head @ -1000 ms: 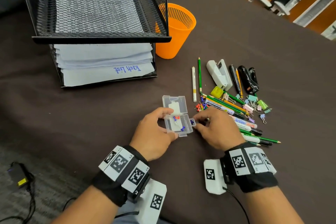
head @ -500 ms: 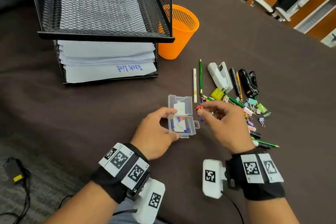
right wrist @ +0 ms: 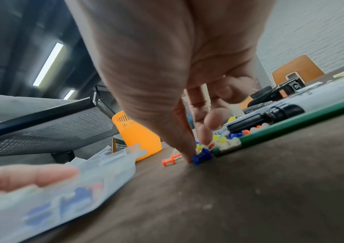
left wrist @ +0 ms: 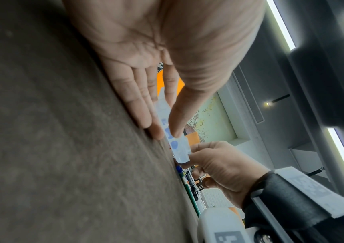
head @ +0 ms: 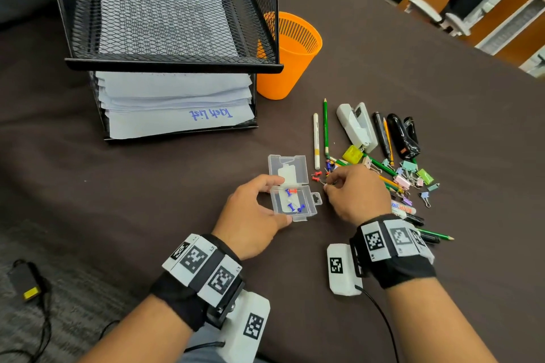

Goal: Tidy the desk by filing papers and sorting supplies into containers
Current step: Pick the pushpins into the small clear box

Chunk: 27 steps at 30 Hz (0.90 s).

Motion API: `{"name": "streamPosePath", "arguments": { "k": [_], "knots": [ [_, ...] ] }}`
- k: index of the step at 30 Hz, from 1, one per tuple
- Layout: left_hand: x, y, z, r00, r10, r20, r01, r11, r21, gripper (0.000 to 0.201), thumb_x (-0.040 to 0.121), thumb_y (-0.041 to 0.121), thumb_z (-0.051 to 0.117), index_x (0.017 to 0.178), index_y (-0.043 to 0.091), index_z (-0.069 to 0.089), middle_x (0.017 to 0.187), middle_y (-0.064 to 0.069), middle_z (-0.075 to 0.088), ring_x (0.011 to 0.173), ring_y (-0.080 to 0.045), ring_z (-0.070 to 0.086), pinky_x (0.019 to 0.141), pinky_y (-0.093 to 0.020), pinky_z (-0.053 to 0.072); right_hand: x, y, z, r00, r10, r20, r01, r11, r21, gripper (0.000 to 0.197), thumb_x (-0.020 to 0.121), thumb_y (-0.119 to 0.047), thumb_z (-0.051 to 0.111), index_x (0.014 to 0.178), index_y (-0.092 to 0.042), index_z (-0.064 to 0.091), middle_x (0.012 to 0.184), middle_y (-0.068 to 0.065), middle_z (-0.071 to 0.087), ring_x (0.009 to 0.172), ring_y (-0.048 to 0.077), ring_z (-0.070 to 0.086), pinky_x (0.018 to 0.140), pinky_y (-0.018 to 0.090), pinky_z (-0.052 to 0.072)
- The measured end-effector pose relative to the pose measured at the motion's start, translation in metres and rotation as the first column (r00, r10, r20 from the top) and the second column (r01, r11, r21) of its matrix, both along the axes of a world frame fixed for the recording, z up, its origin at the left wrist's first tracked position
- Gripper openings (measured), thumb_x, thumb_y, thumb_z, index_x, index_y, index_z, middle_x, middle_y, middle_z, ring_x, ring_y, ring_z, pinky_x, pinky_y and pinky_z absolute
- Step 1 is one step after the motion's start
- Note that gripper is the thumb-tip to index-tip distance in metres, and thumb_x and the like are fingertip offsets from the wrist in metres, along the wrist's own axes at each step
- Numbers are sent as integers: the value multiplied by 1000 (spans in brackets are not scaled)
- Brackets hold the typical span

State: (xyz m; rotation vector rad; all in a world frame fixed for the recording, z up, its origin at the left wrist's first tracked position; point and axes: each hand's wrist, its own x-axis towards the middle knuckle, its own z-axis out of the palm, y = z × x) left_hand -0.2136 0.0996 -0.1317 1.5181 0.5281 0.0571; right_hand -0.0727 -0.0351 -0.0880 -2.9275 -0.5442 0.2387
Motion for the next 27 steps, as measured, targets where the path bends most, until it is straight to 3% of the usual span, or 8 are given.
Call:
{"name": "streamPosePath", "arguments": {
  "k": [7, 12, 17, 22, 25, 27],
  "knots": [
    [0, 0, 1, 1000, -16, -2, 16, 1000, -1, 61, 73, 3, 82, 121, 33, 59, 117, 14, 61, 68, -10, 72, 64, -22, 48, 1, 2, 2, 997, 73, 29, -70, 993, -90, 15, 86, -25, 63, 97, -27, 73, 96, 1, 71, 96, 27, 64, 80, 33, 53],
    [0, 0, 1, 1000, -18, 4, 18, 1000, 3, 61, 73, 5, 82, 121, 34, 59, 118, 12, 60, 70, -10, 73, 65, -22, 49, -2, 2, 4, 987, 146, 62, -132, 974, -184, 8, 85, -27, 59, 87, -22, 63, 91, 3, 66, 88, 28, 62, 66, 29, 42],
    [-1, 0, 1, 1000, -24, 5, 24, 1000, 9, 61, 72, 4, 82, 122, 32, 59, 118, 13, 61, 70, -11, 73, 66, -24, 50, 0, -1, 5, 989, 144, 37, -135, 975, -178, 13, 87, -28, 60, 96, -26, 69, 100, 2, 67, 95, 28, 64, 74, 31, 48],
    [1, 0, -1, 1000, -14, 8, 14, 1000, 15, 59, 71, 3, 82, 118, 34, 61, 117, 13, 61, 70, -16, 73, 66, -24, 49, -1, -3, 6, 992, 125, 16, -121, 979, -166, 9, 84, -25, 59, 89, -23, 66, 95, 2, 67, 92, 27, 63, 75, 31, 49],
    [0, 0, -1, 1000, -13, 12, 13, 1000, 22, 59, 71, 3, 82, 116, 35, 61, 117, 12, 61, 70, -17, 73, 66, -23, 49, -3, -10, 9, 995, 100, 28, -98, 993, -60, 2, 81, -24, 61, 82, -24, 63, 85, -2, 67, 83, 25, 62, 72, 31, 50],
    [0, 1, -1, 1000, -14, 10, 14, 1000, 25, 59, 71, 4, 82, 118, 34, 61, 116, 13, 61, 69, -16, 73, 64, -22, 49, -6, -16, 13, 993, 107, 39, -112, 984, 137, 7, 79, -17, 64, 77, -23, 61, 75, -5, 65, 72, 18, 60, 68, 30, 49]
  ]
}}
